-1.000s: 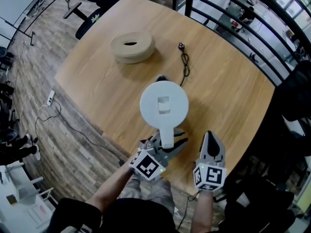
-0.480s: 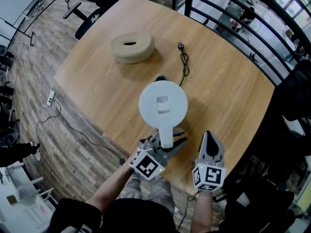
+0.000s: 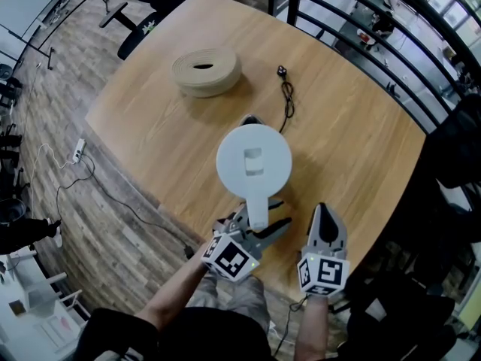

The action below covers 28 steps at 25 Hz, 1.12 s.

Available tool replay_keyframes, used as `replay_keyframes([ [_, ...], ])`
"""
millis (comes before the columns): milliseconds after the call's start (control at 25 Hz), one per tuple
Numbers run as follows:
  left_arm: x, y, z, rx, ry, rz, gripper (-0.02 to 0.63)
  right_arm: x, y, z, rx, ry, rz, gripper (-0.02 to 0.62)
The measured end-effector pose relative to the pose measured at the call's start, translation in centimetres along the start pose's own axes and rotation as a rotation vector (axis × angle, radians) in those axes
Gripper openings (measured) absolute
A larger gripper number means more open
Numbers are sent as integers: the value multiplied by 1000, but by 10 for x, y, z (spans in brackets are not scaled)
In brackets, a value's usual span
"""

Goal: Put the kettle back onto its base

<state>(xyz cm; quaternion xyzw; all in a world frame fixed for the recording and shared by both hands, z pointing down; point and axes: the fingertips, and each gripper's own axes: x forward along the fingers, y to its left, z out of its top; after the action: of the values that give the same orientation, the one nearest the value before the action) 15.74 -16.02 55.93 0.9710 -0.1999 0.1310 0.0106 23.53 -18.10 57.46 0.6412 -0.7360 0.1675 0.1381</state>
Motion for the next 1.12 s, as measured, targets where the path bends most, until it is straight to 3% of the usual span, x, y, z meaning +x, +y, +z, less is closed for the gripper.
replay_keyframes([
  [240, -2, 1, -10, 15, 90, 22, 166, -1, -1, -2, -11, 11, -2, -2],
  [640, -9, 3, -11, 3, 103, 50, 178, -5, 2, 1, -13, -9, 4, -2],
  [1120, -20, 10, 0, -138, -48, 51, 178, -7, 5, 0, -13, -11, -1, -2],
])
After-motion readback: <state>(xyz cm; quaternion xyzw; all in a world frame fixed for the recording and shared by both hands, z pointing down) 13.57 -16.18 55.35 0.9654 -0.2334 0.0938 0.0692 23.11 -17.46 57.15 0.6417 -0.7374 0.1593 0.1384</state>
